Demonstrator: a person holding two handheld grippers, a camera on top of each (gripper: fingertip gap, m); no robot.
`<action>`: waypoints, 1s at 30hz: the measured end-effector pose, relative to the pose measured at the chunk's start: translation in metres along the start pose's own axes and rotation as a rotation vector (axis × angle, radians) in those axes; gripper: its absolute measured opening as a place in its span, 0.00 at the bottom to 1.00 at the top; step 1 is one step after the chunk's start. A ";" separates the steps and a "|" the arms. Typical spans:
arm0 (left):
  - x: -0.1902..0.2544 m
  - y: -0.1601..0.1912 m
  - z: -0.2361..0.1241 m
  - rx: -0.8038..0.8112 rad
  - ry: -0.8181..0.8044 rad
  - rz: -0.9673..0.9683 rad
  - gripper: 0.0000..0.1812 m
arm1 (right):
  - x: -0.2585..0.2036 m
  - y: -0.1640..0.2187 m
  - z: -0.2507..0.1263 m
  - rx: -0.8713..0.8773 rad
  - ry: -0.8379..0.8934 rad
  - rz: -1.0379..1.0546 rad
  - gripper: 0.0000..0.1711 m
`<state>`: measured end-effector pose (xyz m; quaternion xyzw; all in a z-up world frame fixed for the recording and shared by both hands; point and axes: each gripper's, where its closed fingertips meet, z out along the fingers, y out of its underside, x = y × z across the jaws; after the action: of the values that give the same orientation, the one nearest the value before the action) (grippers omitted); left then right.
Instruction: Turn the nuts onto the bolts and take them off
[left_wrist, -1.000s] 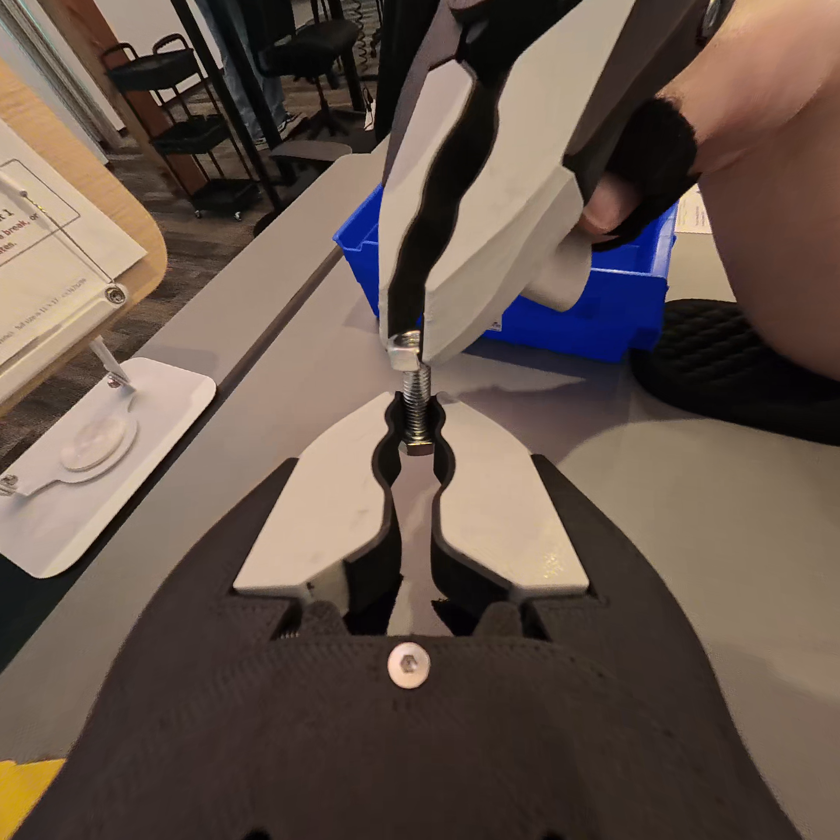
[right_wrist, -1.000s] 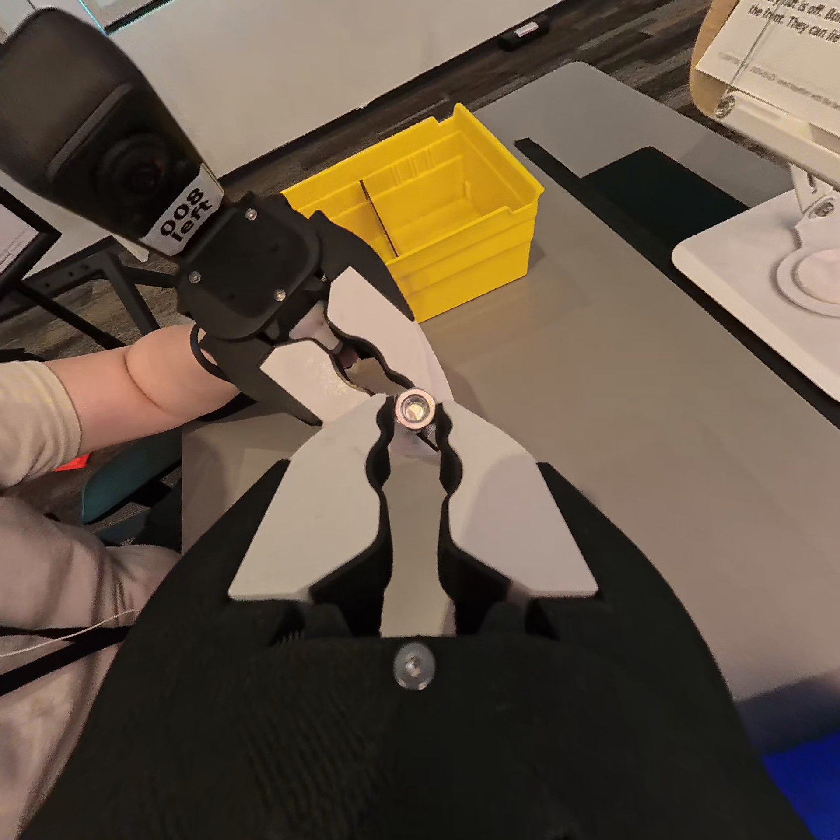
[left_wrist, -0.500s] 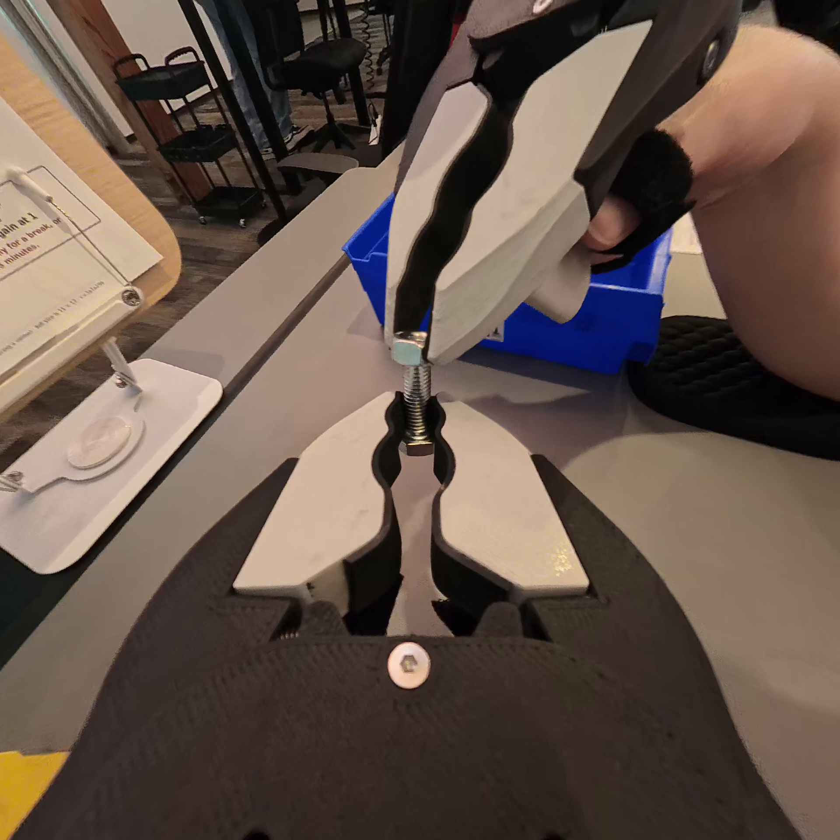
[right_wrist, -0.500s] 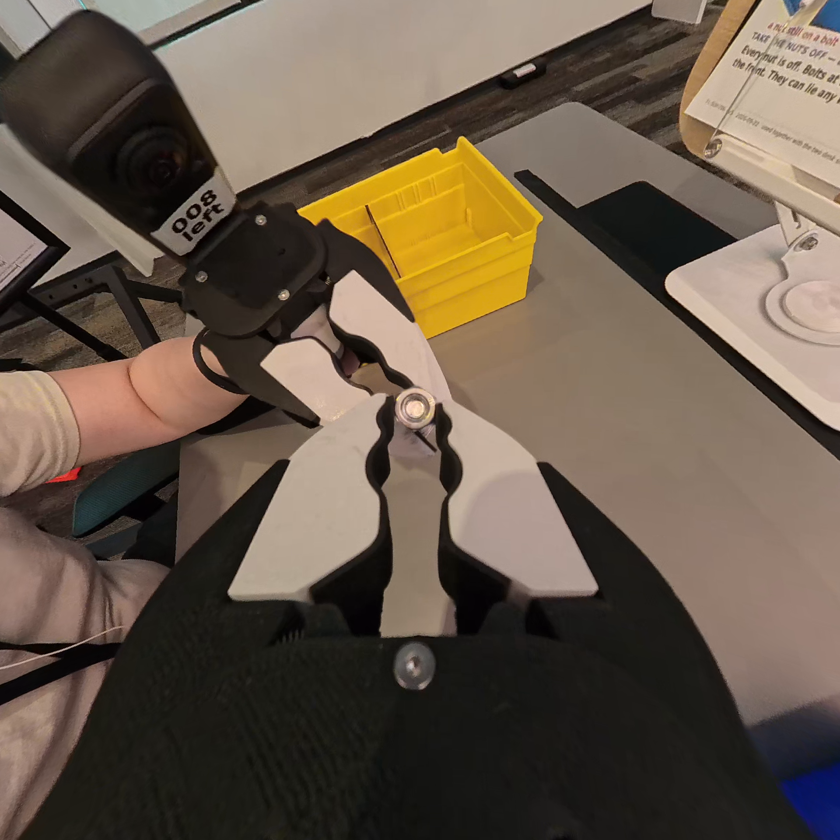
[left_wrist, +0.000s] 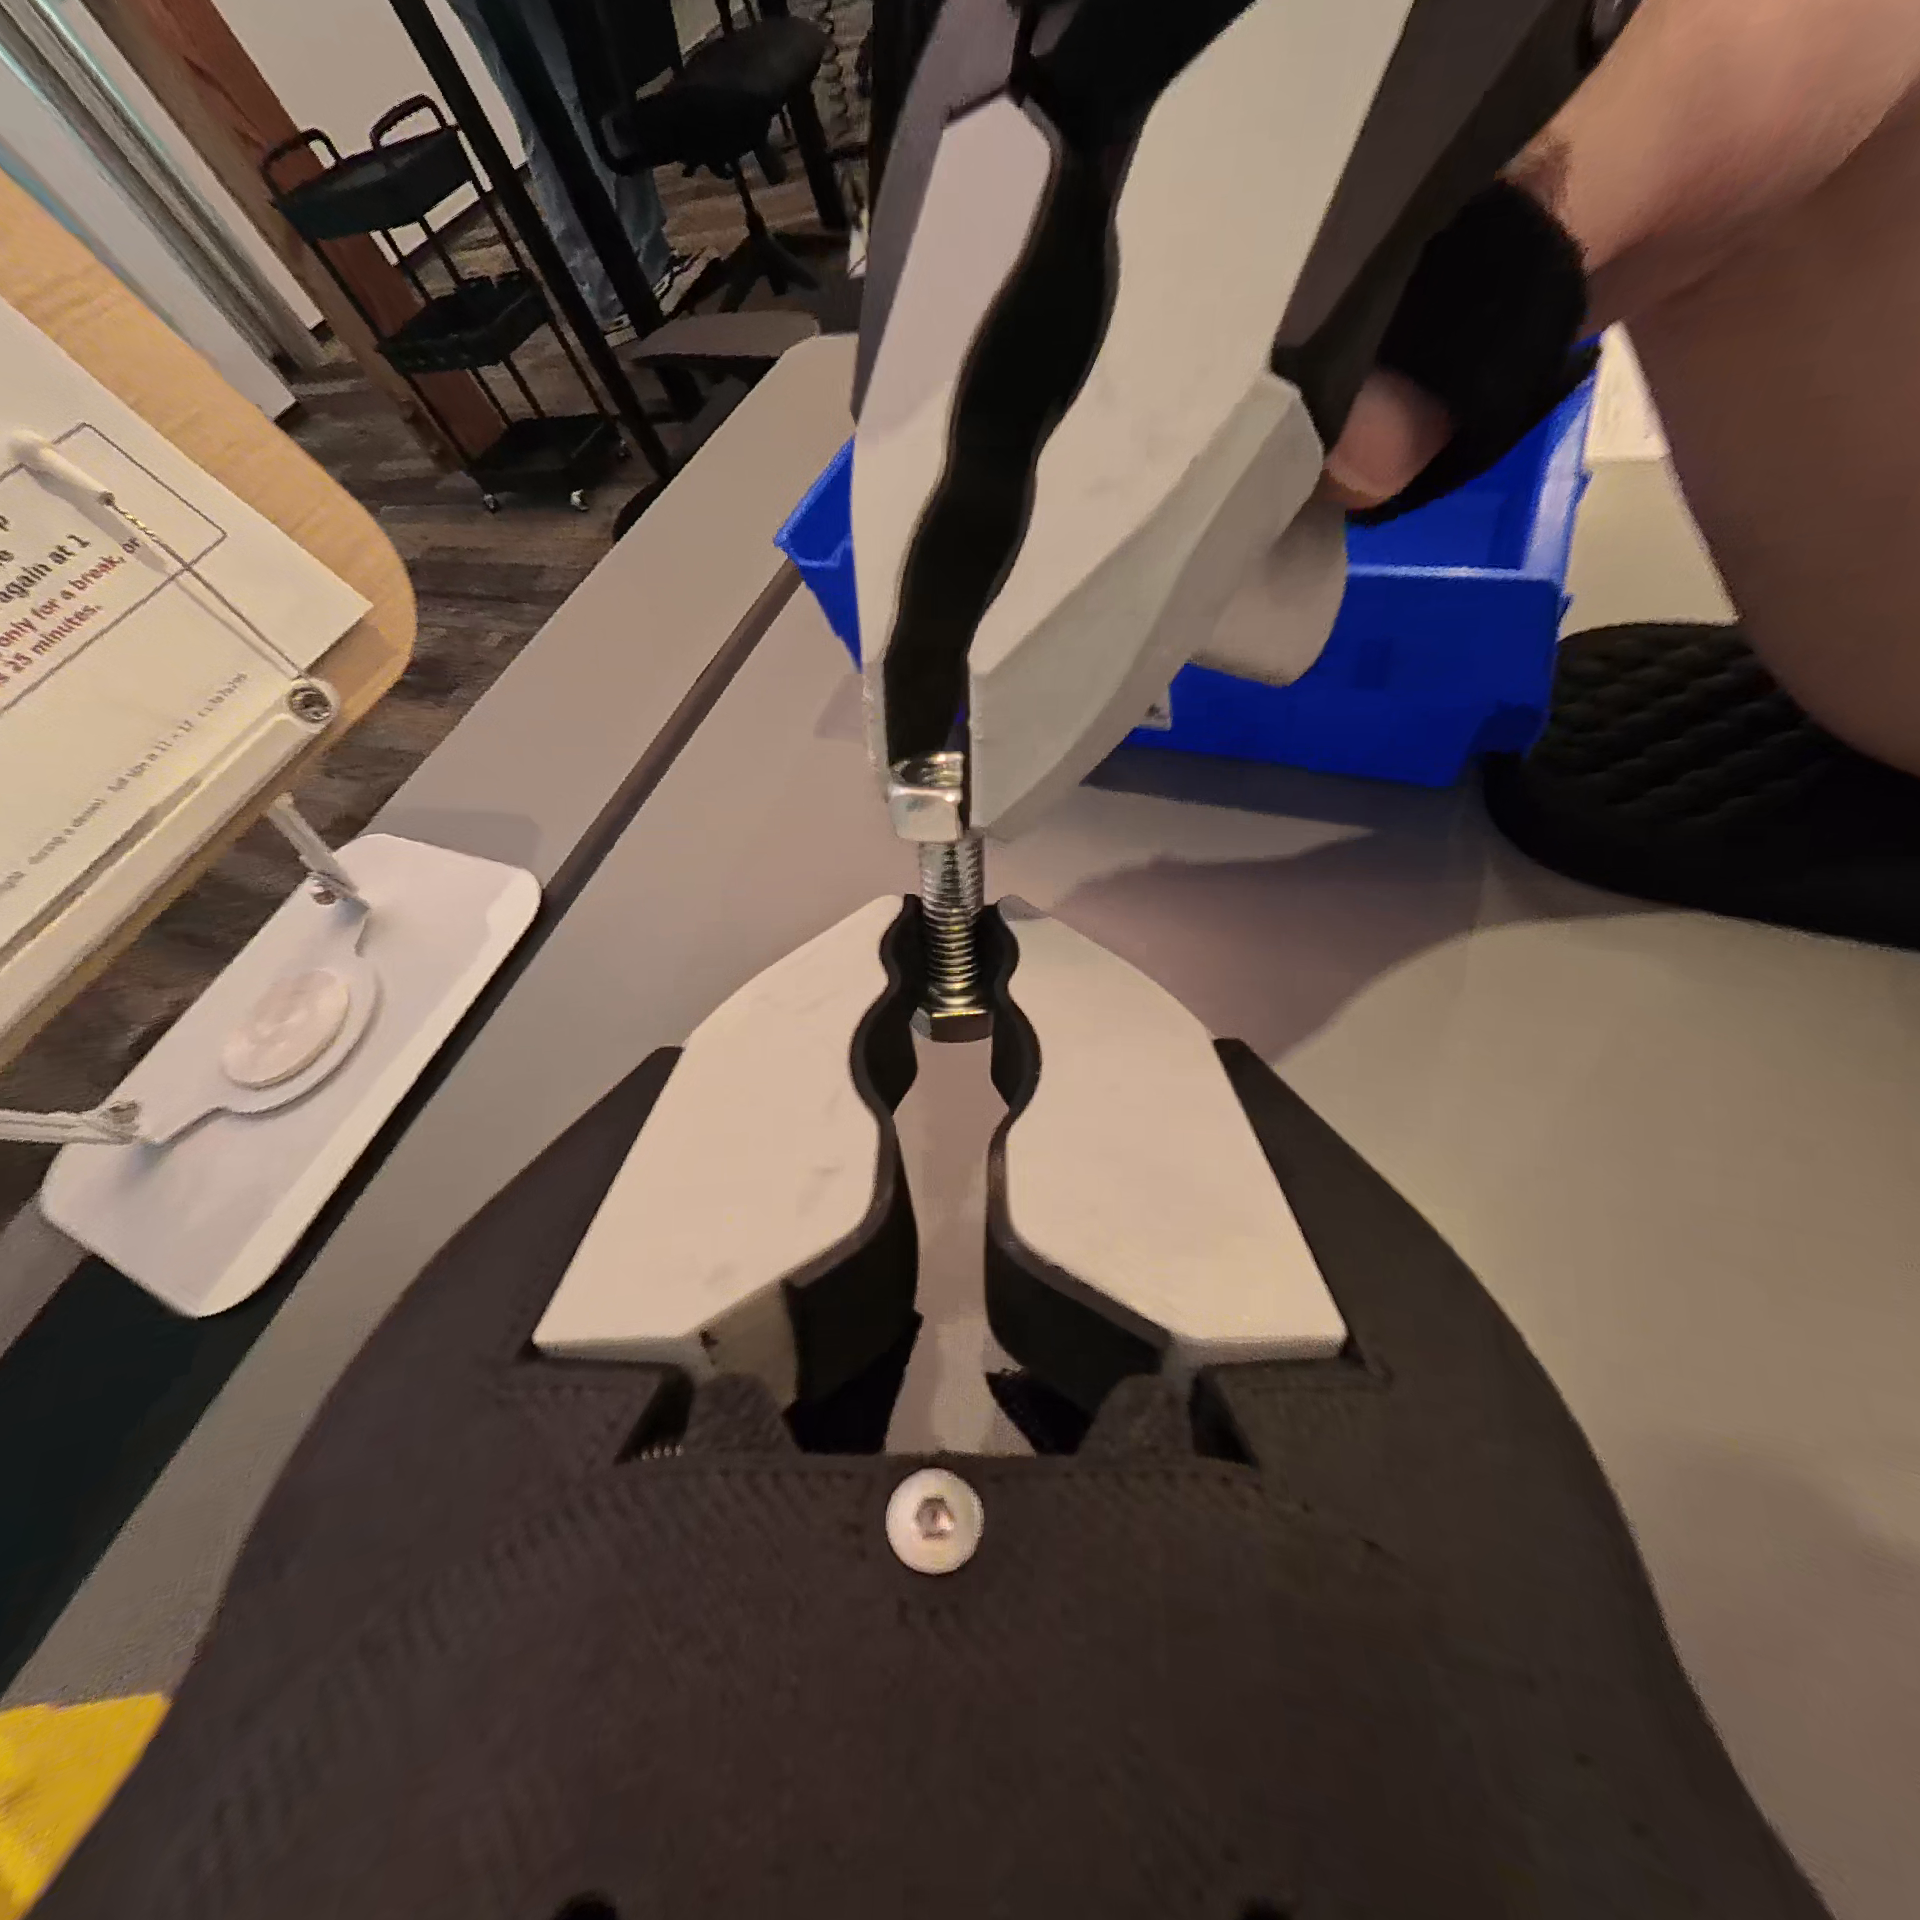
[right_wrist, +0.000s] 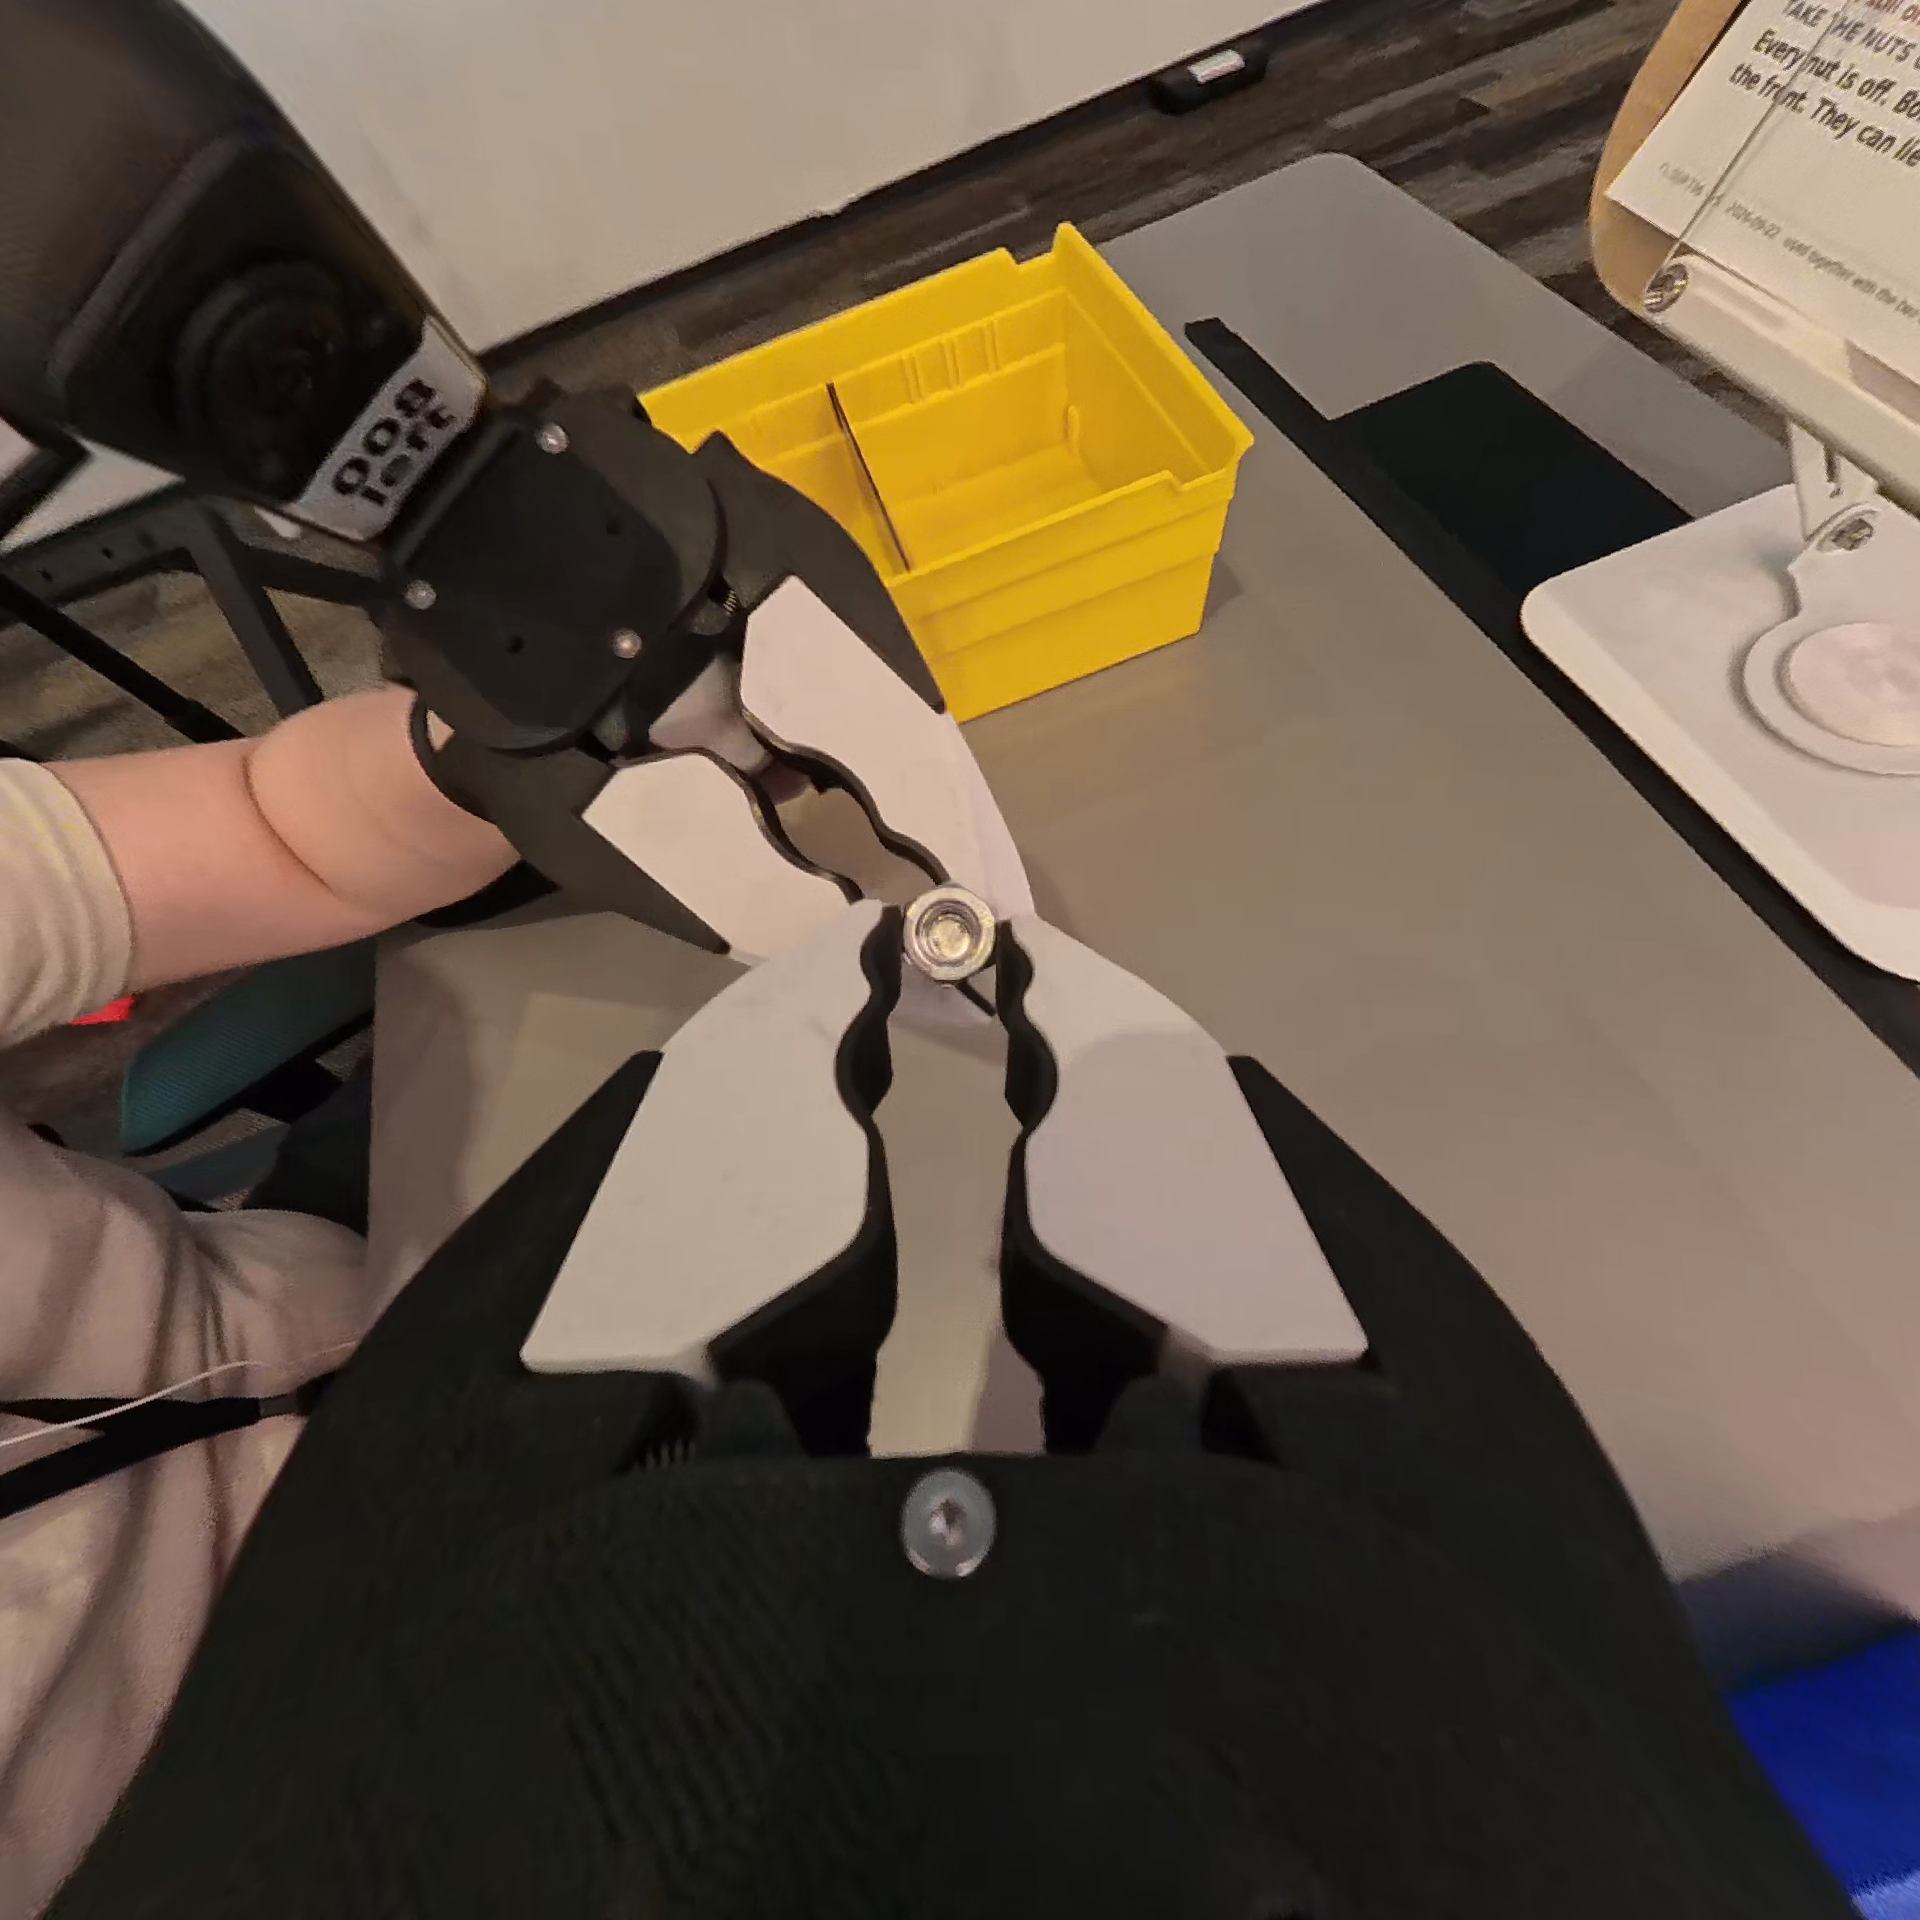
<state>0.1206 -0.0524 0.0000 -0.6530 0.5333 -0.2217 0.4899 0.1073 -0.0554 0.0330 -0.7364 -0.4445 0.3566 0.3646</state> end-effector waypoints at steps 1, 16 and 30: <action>0.001 -0.002 -0.001 0.014 0.018 -0.014 0.05 | -0.001 -0.001 -0.001 0.008 -0.017 0.011 0.10; -0.020 0.008 -0.001 -0.071 -0.175 0.036 0.05 | 0.011 -0.005 0.010 0.054 0.040 0.139 0.10; -0.022 0.002 -0.006 -0.025 -0.141 -0.013 0.05 | 0.008 -0.014 0.009 0.111 0.005 0.114 0.10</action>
<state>0.1074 -0.0350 0.0056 -0.6765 0.4961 -0.1715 0.5166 0.0965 -0.0415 0.0386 -0.7401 -0.3804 0.3991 0.3850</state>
